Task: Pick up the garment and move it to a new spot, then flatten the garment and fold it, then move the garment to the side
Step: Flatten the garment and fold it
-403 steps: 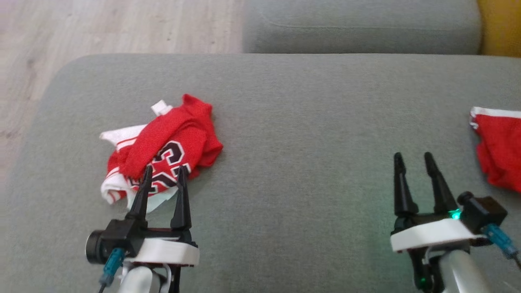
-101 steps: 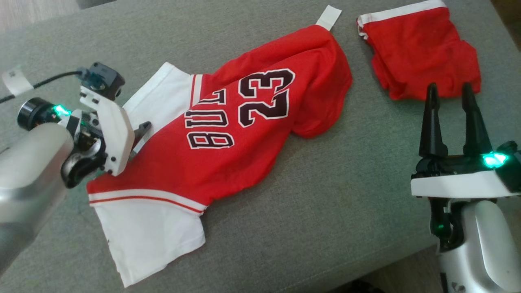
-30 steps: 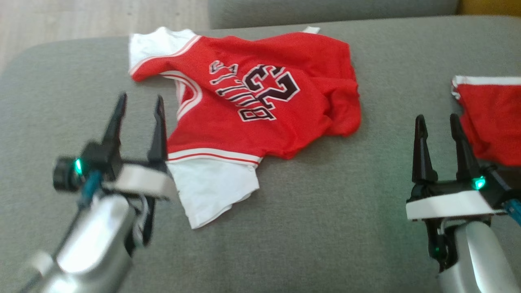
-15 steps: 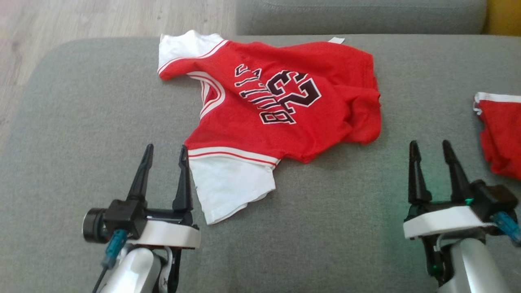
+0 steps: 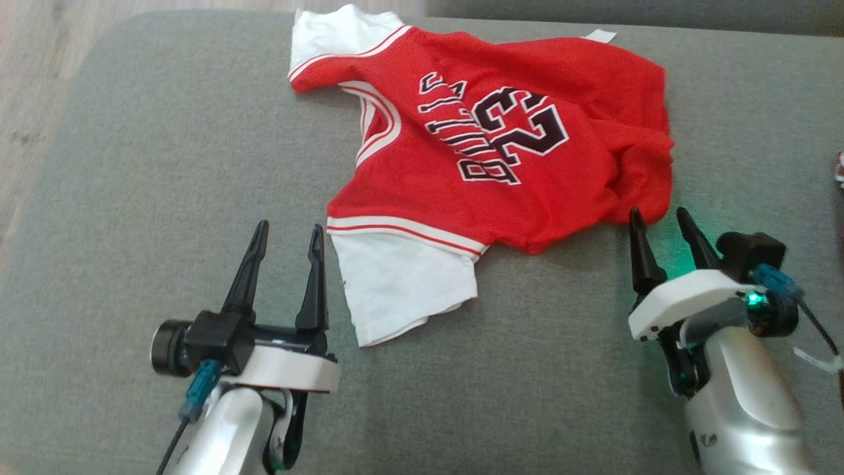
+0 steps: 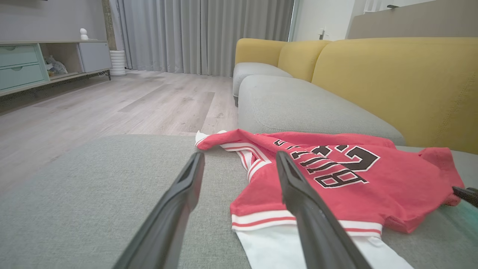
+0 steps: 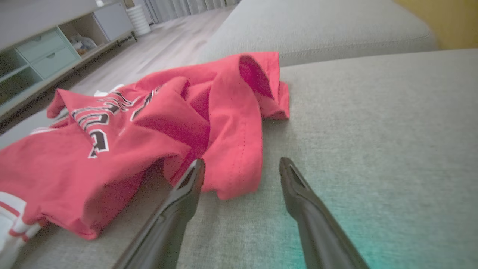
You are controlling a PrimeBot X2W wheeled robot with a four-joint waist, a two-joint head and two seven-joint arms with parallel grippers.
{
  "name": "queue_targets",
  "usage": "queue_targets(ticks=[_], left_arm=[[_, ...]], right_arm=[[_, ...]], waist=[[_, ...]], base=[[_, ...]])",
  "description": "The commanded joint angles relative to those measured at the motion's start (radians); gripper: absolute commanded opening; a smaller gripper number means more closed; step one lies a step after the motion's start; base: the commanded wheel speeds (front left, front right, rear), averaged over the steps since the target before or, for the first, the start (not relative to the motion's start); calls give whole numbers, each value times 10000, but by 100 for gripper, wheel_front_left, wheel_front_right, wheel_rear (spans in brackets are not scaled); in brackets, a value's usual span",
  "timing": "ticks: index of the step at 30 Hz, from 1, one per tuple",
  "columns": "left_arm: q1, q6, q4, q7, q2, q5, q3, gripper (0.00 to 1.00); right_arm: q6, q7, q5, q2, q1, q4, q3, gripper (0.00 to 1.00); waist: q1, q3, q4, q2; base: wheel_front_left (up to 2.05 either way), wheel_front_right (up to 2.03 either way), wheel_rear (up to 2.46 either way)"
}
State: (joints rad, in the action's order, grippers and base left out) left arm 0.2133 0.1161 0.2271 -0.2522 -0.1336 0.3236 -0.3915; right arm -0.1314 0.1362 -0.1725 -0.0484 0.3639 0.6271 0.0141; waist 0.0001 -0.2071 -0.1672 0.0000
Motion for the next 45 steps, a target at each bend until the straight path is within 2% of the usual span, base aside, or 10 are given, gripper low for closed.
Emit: queue_targets(ticks=[1,7,8,9,14,19,29,30,38,45], left_arm=[[485,-50,-254,-95,7,-108,456,100],[522,-258,-194,-95,237,-343,733,100],[512,-282,-178,-95,263,-380,783,100],[498,-302,-162,-95,286,-419,835,100],[378,-390,-66,-95,378,-571,1112,100],[250,-493,-35,-95,463,-682,1364,100],[-101,-638,32,-95,603,-934,1647,100],[-105,-655,38,-95,615,-951,1665,100],[-55,-773,113,-95,661,-1065,1825,100],[71,-933,398,-95,653,-1192,1899,100]], right_arm=[[7,-42,160,-18,425,30,-255,100],[7,-109,657,-18,1127,1425,-464,100],[7,-16,702,-18,1212,1567,-440,44],[7,121,770,-18,1291,1665,-432,0],[7,700,946,-18,1451,1933,-347,0],[7,957,1245,-19,1153,1699,267,0],[7,412,2045,-71,-216,-359,1434,2],[7,337,2136,-69,-346,-664,1522,100],[7,118,2022,-26,-1014,-2767,1922,100],[7,895,786,-20,-1804,-4349,953,100]], waist=[[-1,-113,-129,0],[-1,-216,-278,0],[-1,-218,-273,0],[-1,-212,-254,0],[-1,-43,49,0],[-1,295,520,0],[-1,777,1204,0],[-1,784,1226,0],[-1,806,1366,0],[-1,774,1657,0]], base=[[0,0,0],[0,0,0],[0,0,0],[0,0,0],[0,0,0],[0,0,0],[0,0,0],[0,0,0],[0,0,0],[0,0,0]])
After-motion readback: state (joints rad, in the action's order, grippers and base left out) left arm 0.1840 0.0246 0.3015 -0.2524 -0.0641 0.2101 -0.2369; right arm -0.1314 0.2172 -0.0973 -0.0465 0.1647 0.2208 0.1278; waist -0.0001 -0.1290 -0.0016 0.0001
